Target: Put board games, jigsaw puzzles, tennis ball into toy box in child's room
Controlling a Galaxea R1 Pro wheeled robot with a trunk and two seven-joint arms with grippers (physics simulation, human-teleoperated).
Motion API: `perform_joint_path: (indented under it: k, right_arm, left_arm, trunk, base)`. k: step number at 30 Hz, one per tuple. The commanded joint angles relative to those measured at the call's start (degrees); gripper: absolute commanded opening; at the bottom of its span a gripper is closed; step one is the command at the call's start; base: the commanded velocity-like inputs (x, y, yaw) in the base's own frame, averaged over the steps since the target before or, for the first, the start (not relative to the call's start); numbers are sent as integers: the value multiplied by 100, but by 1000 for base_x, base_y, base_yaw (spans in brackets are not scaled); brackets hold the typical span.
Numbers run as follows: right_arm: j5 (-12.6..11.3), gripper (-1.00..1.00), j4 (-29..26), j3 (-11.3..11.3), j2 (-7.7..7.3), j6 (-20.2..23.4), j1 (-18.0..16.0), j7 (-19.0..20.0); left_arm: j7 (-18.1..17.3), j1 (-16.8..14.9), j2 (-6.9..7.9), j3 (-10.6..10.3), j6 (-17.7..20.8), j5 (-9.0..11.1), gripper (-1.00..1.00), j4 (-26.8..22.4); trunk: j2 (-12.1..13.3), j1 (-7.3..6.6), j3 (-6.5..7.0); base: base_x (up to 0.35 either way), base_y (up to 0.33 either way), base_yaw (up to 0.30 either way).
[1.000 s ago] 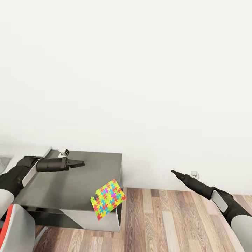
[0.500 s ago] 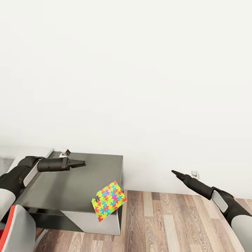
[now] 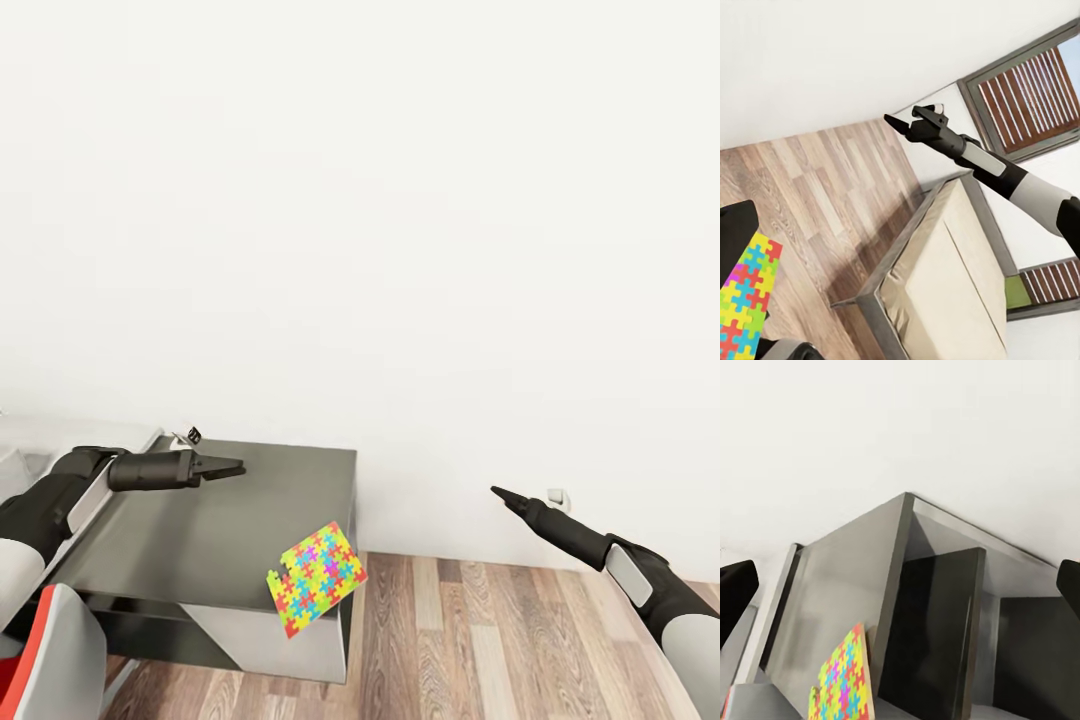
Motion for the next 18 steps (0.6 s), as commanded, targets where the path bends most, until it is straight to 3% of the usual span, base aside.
perform_joint_path:
  k: [1,18]
  right_arm:
    - [-32,100,1,-4,-1,49,-4,13]
    - [-32,100,1,-1,0,49,-4,15]
  left_arm:
    - [-12,-8,7,-27,60,29,100,2]
    - [-12,-8,8,-31,58,31,100,2]
  trunk:
    - [-11,4,-2]
    - [-11,4,160]
  base:
    - [0,0,63]
    - [0,0,63]
